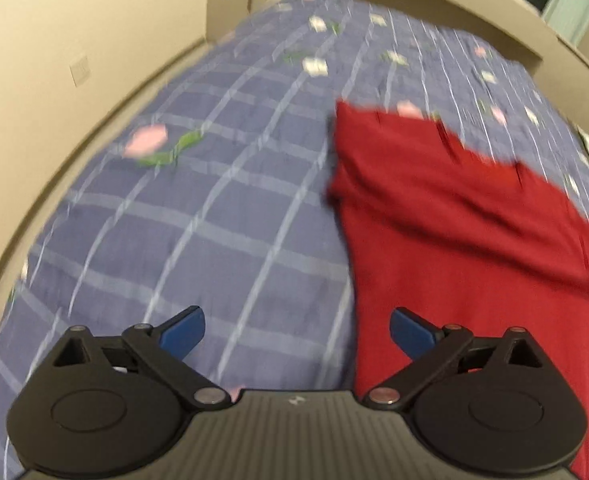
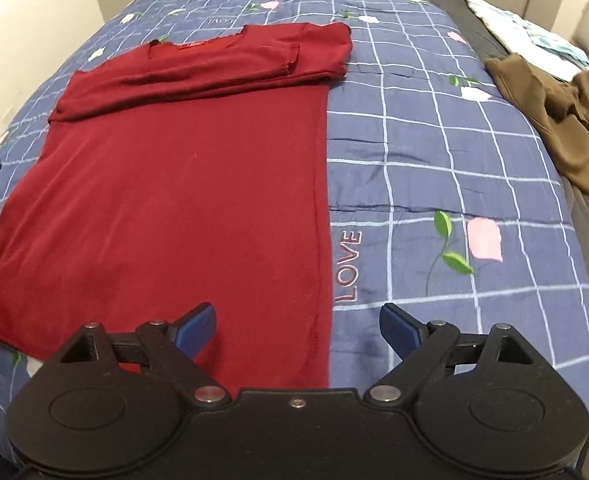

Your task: Fold small clothes

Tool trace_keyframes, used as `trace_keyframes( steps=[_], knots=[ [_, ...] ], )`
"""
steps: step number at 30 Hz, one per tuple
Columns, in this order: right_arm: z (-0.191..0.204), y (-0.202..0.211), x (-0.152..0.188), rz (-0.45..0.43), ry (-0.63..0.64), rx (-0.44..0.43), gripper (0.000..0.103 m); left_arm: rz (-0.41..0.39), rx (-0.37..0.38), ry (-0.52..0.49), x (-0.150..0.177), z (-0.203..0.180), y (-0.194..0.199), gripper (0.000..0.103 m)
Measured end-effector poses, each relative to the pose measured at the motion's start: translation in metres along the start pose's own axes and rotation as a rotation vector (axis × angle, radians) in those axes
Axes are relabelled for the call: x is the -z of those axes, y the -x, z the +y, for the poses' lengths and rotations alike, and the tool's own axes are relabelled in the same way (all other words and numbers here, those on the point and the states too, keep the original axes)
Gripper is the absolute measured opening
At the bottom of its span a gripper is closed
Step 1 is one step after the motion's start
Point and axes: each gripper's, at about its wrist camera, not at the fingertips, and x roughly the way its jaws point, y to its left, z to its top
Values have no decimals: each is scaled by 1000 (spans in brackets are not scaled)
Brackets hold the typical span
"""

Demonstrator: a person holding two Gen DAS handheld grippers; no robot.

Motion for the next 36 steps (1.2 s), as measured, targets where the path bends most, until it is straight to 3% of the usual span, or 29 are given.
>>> trace_keyframes(
  steps=[2, 4, 7, 10, 15, 17, 19, 21, 24, 28, 33, 35, 36],
  knots=[
    [2, -1, 2, -2, -26, -7, 89, -51, -10, 28, -20, 0, -17, 95],
    [3, -4, 1, -8, -37, -11, 89, -76, 10, 66, -41, 1, -40, 81],
    [4, -3, 2, -20, -46, -14, 89, -83, 34, 111, -64, 4, -71, 69],
    [3, -3, 5, -14, -47, -17, 89, -65, 65, 137, -76, 5, -95, 69],
    [-4, 0, 10, -1, -67, -13, 89, -40, 125, 53, -73, -4, -107, 68],
    [-7, 1, 11, -2, -77, -11, 89, -23, 140, 43, -74, -6, -111, 58],
    [-8, 0, 10, -5, -79, -9, 88, -1, 184, 36, -74, -8, -112, 23],
    [-7, -1, 8, -9, -78, -9, 88, 5, 202, 8, -73, -14, -110, 13],
    [-4, -3, 5, -12, -70, -14, 87, -18, 216, 86, -72, -10, -100, 11],
    [-1, -3, 2, -21, -60, -16, 87, -57, 256, 339, -59, 18, -89, 9],
    [-1, -6, 1, -21, -70, -10, 86, -13, 277, 609, -40, 43, -112, 10],
    [-1, -7, 1, -23, -67, -7, 86, -7, 253, 610, -43, 39, -113, 21],
    [-1, -7, 1, -23, -64, -6, 86, -4, 229, 574, -46, 35, -109, 36]
  ],
)
